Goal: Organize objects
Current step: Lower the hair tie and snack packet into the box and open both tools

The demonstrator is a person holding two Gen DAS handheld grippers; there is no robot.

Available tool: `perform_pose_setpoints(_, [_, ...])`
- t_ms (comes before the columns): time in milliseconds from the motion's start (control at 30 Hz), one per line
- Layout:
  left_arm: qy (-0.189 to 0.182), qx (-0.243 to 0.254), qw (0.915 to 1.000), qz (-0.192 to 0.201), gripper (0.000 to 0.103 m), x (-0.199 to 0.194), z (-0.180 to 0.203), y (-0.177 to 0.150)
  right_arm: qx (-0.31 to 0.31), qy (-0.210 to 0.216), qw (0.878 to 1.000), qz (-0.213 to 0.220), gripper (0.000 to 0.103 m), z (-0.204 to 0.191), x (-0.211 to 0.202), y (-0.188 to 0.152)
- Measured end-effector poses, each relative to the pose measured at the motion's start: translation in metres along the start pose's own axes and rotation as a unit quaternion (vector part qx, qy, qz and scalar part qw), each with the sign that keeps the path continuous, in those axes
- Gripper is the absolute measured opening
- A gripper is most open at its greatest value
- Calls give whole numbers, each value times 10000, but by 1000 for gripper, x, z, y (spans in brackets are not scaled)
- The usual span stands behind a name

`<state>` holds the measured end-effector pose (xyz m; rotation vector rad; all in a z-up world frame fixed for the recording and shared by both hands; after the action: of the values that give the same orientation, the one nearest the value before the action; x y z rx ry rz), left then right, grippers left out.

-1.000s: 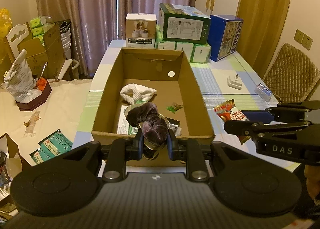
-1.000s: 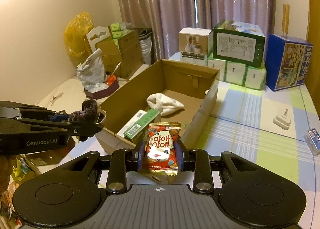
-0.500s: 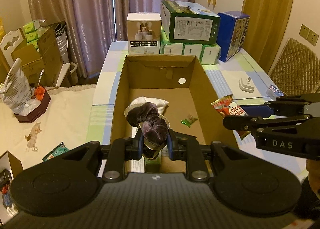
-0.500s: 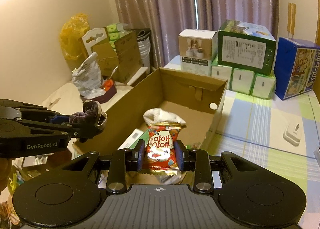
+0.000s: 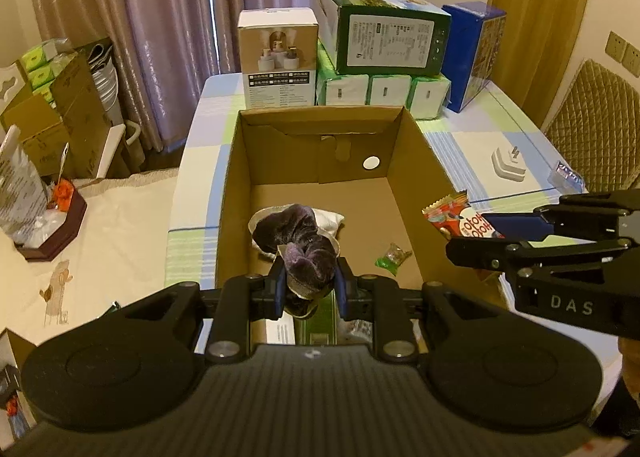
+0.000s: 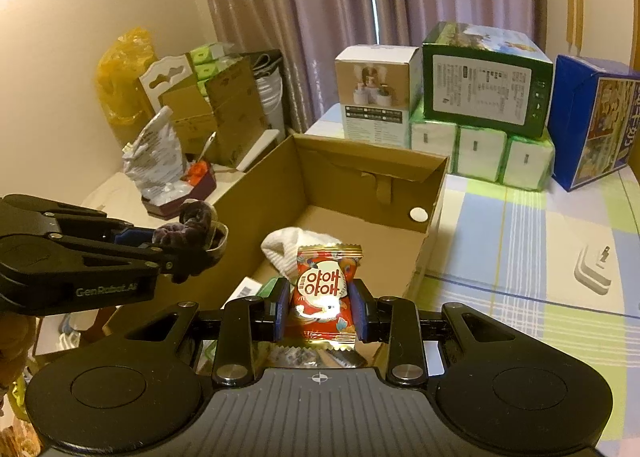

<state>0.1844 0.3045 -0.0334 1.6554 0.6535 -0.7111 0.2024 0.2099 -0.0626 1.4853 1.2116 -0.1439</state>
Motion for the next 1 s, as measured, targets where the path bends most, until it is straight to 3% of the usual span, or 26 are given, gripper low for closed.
perform_pose_setpoints(100, [10,32,10000,22,24,11,0,7,49,-14,10000,-10,29,5,4,2])
perform_pose_setpoints(167, [13,39,10000,72,36,17,-1,10,77,-27,10000,-16,29,8,6,3])
perform_pose_setpoints(200, [27,19,10000,73,37,18,-2,10,84,-37,10000,-13,29,9,6,2])
perform_pose_setpoints(400, [121,-32,9999,110,37,14,-8,8,132,-38,9999,-18,29,16,8,2])
perform_pose_setpoints(733, [188,-143,9997,81,46,8,-15,-2,225,226,9995,61,29,10,11,11])
perform_pose_setpoints(833, [218,-157,9996,80,48,5,-16,-5,305,441,9984,170,33,6,10,19])
perform_pose_setpoints(1000, [253,-240,9993,119,50,-5,-16,-12,421,356,9980,316,42,13,-1,23])
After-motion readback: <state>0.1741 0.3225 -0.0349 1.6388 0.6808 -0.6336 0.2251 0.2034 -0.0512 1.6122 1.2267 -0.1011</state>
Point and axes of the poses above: each gripper's, at about its wrist camera, not at the fingertips, and x roughly the way its jaws point, z to its right, y to its top, the point moved 8 cm from there along x, roughly the way its jaws point, and after that the axes turned 13 degrees about x, right-handed, at the moved point
